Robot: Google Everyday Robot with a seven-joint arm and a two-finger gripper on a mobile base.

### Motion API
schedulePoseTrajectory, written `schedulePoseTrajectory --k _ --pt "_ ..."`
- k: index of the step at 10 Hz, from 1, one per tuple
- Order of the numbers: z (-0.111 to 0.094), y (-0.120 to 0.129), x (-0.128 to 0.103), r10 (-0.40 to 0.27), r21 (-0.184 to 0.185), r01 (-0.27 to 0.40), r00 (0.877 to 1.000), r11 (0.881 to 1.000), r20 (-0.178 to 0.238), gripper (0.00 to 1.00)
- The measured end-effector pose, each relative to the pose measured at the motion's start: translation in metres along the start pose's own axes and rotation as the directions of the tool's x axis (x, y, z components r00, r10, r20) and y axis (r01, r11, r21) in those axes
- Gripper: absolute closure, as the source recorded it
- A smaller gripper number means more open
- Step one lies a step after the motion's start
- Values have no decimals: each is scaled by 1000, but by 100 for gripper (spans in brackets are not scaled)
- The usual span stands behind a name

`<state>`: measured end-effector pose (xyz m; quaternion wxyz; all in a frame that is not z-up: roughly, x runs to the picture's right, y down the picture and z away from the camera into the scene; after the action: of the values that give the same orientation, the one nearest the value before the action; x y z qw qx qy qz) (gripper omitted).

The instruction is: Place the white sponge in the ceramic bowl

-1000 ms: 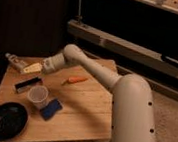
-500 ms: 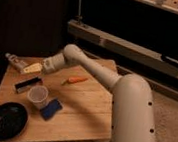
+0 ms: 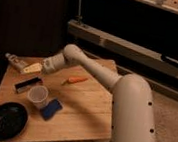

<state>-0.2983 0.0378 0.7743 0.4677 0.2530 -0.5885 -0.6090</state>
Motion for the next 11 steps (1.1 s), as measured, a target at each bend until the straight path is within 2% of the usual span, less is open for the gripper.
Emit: schedulePoseTrajectory --k 9,10,11 --pt "1 1 -1 1 0 -1 1000 1000 1 20" --pt "-1 0 0 -6 -5 6 1000 1000 -2 20" --pt "-9 -1 0 -43 -31 42 999 999 -26 20"
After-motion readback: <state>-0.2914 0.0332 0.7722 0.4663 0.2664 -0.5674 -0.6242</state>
